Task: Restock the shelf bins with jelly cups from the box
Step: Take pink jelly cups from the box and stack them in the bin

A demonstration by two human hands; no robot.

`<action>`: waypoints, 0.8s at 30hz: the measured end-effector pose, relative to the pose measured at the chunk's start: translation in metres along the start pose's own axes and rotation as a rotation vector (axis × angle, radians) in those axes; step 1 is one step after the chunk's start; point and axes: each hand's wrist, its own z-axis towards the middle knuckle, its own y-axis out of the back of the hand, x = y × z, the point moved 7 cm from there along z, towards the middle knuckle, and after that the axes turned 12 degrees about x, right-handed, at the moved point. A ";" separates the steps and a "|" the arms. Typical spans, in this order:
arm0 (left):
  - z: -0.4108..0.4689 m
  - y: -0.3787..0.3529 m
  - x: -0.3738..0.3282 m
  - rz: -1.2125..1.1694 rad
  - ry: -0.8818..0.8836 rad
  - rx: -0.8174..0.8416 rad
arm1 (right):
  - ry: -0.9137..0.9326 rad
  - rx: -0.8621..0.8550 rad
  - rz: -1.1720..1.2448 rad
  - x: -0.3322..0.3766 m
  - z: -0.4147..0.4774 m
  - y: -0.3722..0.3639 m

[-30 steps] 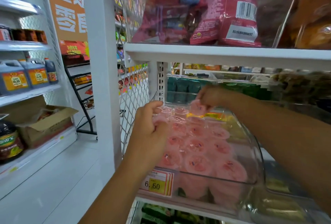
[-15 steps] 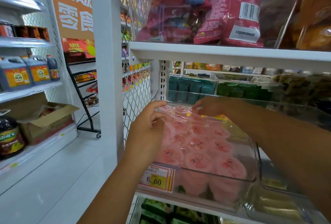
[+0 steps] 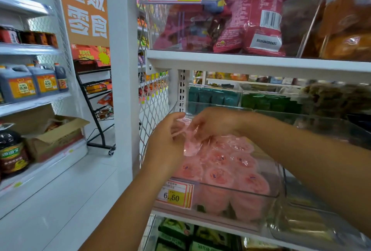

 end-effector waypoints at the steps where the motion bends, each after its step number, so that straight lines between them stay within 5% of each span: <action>1: 0.000 -0.002 -0.004 0.029 -0.013 0.036 | -0.005 -0.089 -0.032 -0.005 -0.001 0.015; 5: 0.007 -0.031 -0.026 0.361 -0.103 0.380 | -0.227 -0.402 -0.366 -0.047 -0.012 0.086; 8: 0.023 -0.070 -0.026 0.601 -0.121 0.663 | -0.393 -0.274 -0.497 -0.084 -0.006 0.086; 12: 0.046 -0.107 -0.004 0.957 -0.068 0.846 | -0.472 -0.188 -0.667 -0.103 0.001 0.075; 18: 0.049 -0.113 0.011 1.024 -0.038 0.894 | -0.415 -0.252 -0.826 -0.098 0.002 0.083; 24: 0.049 -0.111 0.013 0.962 -0.023 0.874 | -0.419 0.043 -0.754 -0.092 0.003 0.057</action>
